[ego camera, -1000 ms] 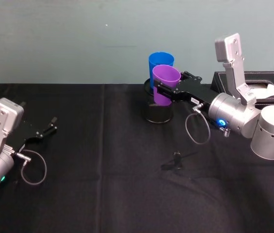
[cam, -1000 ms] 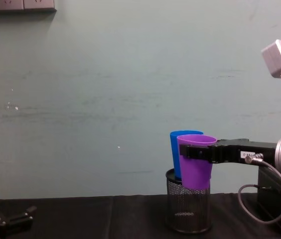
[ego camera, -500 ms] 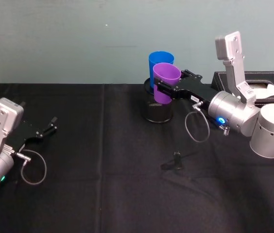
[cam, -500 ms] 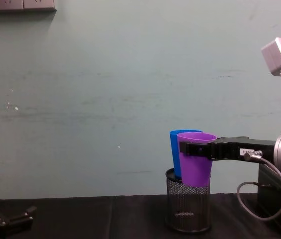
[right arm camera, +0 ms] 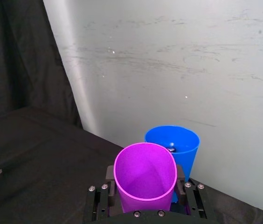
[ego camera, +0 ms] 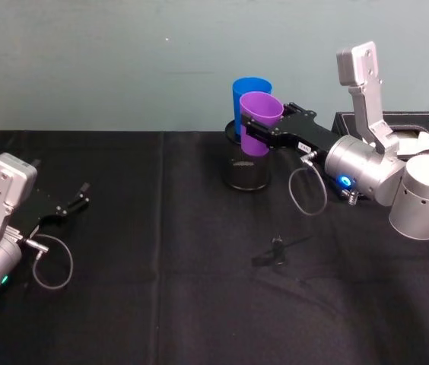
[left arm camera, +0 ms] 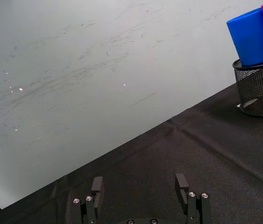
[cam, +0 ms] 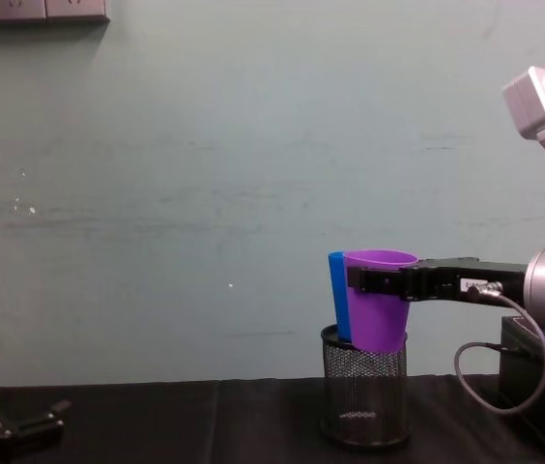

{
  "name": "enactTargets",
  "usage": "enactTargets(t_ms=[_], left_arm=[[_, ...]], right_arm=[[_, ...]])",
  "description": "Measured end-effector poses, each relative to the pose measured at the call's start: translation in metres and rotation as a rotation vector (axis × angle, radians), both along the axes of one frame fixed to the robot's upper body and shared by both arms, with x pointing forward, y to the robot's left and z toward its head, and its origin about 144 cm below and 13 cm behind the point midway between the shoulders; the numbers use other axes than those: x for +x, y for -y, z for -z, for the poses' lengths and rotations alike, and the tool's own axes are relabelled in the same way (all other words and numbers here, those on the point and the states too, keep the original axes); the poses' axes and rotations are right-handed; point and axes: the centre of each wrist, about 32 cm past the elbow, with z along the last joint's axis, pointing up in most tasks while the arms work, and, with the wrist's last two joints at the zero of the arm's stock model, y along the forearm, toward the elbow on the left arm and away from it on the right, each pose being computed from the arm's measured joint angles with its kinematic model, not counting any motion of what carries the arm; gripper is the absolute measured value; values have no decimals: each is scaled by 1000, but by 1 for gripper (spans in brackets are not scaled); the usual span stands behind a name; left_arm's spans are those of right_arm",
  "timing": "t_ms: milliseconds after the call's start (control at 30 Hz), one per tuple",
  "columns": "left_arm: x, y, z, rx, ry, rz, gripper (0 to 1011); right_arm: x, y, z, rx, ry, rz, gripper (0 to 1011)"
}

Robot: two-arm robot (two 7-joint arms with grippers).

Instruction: Pick up one cup with a gripper and tap it against the other cup.

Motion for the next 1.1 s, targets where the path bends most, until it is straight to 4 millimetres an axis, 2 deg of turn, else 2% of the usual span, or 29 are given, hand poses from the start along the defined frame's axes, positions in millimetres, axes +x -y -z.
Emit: enactTargets(t_ms=[1100], left_arm=[[0, 0, 0, 0, 0, 0, 1000]], right_arm=[[-1, 0, 0, -1, 0, -2, 724]])
